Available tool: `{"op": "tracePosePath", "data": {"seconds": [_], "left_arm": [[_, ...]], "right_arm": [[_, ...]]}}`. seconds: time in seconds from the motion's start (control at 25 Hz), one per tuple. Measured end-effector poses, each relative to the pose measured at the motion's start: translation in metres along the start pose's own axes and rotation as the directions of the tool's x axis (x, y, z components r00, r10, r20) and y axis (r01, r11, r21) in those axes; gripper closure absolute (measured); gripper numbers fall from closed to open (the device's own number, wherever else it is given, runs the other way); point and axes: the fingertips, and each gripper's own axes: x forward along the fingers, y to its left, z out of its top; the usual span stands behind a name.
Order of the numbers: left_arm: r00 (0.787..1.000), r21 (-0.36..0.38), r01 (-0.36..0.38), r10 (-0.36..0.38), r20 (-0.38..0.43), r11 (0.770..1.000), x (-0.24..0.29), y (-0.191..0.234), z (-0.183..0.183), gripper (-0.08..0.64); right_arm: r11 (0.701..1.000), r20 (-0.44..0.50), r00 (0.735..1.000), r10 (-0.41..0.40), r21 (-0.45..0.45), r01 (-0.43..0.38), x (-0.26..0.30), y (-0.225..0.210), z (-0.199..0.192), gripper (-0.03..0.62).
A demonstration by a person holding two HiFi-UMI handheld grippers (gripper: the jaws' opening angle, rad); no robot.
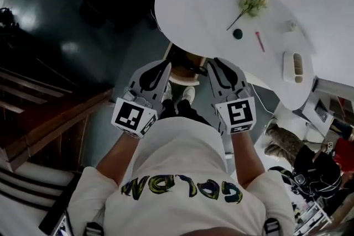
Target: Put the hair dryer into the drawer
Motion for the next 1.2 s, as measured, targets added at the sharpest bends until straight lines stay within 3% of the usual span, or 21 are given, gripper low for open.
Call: {"op": "tracePosePath", "data": {"seconds": [0.28,0.48,1.2], "left_arm": [[0.994,0.053,0.021,-0.026,0.103,0.998,-0.022,-0.037,0.075,0.549],[0.987,0.074,0.041,-0.052,0.151,0.996,-0.032,-0.053,0.105,0.549],[0.981,0.111,0.063,-0.082,0.177,0.992,-0.024,-0.054,0.125,0.549]], "right_arm": [[0.999,0.16,0.987,0.011,0.033,-0.017,-0.059,0.01,0.074,0.532],[0.998,0.228,0.974,0.006,0.057,-0.02,-0.08,0.013,0.102,0.551],[0.998,0.285,0.958,0.011,0.053,-0.027,-0.074,0.011,0.128,0.574]]}}
